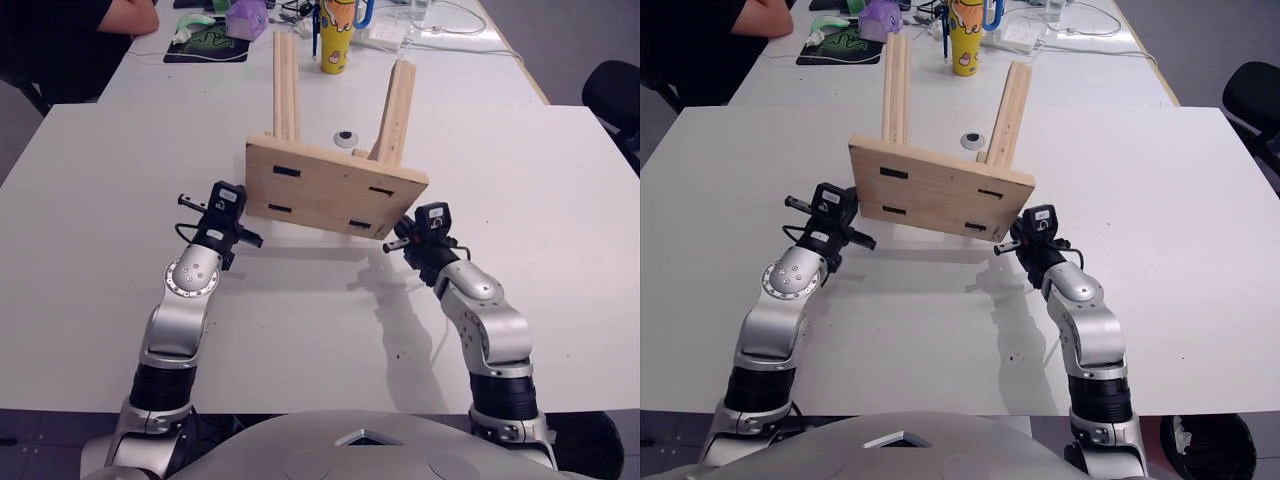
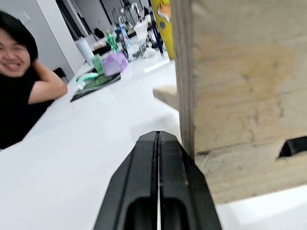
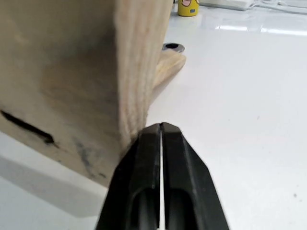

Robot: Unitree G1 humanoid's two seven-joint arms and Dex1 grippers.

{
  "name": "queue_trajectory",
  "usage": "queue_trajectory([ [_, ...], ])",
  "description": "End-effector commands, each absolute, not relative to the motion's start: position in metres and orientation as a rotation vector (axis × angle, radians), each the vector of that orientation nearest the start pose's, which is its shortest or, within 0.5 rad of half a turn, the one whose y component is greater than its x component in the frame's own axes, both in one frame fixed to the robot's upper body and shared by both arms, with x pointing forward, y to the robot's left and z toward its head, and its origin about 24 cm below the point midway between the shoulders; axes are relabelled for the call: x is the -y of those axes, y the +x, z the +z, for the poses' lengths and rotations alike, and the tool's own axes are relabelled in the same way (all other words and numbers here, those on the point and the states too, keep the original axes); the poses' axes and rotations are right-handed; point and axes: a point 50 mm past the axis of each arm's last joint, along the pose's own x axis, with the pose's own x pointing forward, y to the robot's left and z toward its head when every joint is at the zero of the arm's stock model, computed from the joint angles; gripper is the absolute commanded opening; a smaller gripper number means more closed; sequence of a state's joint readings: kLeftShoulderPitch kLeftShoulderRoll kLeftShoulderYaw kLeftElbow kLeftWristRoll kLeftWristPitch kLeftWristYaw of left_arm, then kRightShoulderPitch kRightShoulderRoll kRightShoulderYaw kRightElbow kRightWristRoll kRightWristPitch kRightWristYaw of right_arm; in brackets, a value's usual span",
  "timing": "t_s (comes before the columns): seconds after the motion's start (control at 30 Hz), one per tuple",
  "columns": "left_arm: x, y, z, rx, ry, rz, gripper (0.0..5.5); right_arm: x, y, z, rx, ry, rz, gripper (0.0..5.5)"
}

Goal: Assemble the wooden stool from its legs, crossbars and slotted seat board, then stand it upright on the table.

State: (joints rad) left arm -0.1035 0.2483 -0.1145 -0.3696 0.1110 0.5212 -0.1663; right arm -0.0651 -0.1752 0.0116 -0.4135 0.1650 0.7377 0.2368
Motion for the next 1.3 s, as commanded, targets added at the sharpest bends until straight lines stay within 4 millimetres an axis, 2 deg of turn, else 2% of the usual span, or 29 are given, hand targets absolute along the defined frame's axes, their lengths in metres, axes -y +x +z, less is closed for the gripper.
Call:
queue_trajectory([
  [0.03,-0.109,0.26,0.123,0.012,0.244,-0.467,0.0,0.106,0.253,0.145,-0.054,0.097,0.599,0.02],
  [0.13,-0.111,0.26,0.126,0.018,0.238,-0.452,0.0,0.107,0.253,0.157,-0.041,0.104,0.608,0.02],
  [0.33,-0.113,0.268,0.158,0.112,0.214,-0.421,0.0,0.106,0.258,0.173,-0.007,0.138,0.612,0.02],
  [0.67,-0.114,0.275,0.174,0.143,0.212,-0.416,0.0,0.109,0.268,0.199,0.067,0.163,0.593,0.02],
  [0.93,-0.128,0.289,0.197,0.202,0.222,-0.359,0.0,0.11,0.274,0.213,0.109,0.183,0.586,0.02],
  [1.03,-0.13,0.299,0.197,0.192,0.236,-0.346,0.0,0.114,0.284,0.208,0.094,0.177,0.556,0.02],
  [1.2,-0.14,0.325,0.165,0.076,0.271,-0.298,0.0,0.13,0.309,0.174,0.024,0.115,0.447,0.02],
  [1.3,-0.146,0.327,0.171,0.153,0.28,-0.254,0.0,0.151,0.315,0.159,0.01,0.037,0.323,0.02],
])
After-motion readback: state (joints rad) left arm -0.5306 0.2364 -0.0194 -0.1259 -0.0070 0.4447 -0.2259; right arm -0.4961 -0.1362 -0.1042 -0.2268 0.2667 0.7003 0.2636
